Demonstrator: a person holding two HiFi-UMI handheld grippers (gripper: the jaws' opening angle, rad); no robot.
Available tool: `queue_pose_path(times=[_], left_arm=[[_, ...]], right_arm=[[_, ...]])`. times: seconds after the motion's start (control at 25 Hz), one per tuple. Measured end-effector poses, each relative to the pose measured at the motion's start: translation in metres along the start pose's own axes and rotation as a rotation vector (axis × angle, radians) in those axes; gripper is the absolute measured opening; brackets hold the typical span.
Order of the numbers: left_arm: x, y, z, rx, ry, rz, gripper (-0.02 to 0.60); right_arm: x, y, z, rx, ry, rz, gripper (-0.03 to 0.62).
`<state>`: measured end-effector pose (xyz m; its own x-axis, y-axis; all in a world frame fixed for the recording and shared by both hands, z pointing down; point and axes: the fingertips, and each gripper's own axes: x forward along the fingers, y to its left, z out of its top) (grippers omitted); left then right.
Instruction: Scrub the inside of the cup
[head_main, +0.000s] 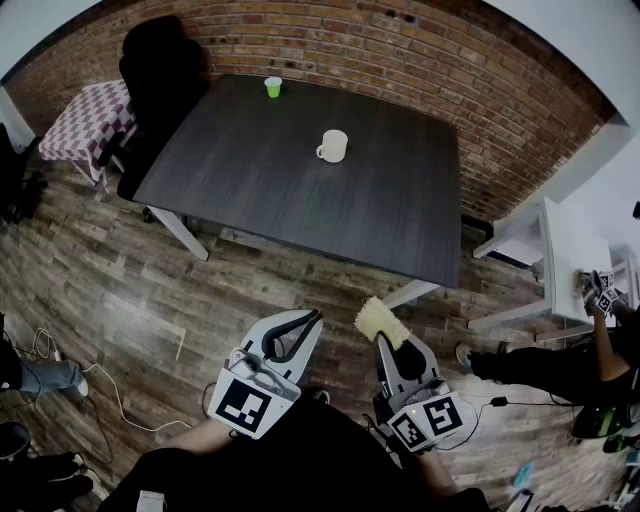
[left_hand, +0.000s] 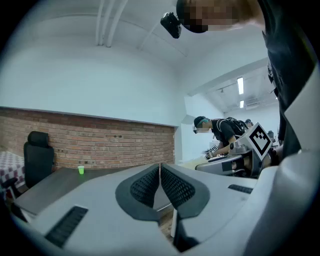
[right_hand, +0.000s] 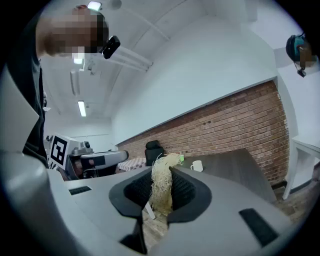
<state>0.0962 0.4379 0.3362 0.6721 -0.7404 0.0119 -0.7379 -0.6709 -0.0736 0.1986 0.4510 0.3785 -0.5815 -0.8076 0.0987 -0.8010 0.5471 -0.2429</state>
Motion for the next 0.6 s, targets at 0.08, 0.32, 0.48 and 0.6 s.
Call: queue_pose_path(times=[0.08,0.32,0.48,0.6], left_arm=[[-0.001,-0.021,0.005,0.034,0.01,-0.007,0.028],[-0.011,-0.053,0.019,0.022,-0.01,0.005,0.028],[-0.016,-0.05,0.013,0.007,-0.001,0.008,0.028],[-0.019,-0.037,0.006,-0.031,0.016,0.011,0.028]], right_arm=[[-0.022,-0.004,0.004,0.005,-0.013,-0.004,0.089],[-0.059,0.002,0.014,-0.01,-0.046,-0.005,0.089],[-0.058,0.008,0.007,-0.001,-0.035,-0.003,0.089],[-0.048,0.012,0.0,0.035,-0.023,0.007,0.089]])
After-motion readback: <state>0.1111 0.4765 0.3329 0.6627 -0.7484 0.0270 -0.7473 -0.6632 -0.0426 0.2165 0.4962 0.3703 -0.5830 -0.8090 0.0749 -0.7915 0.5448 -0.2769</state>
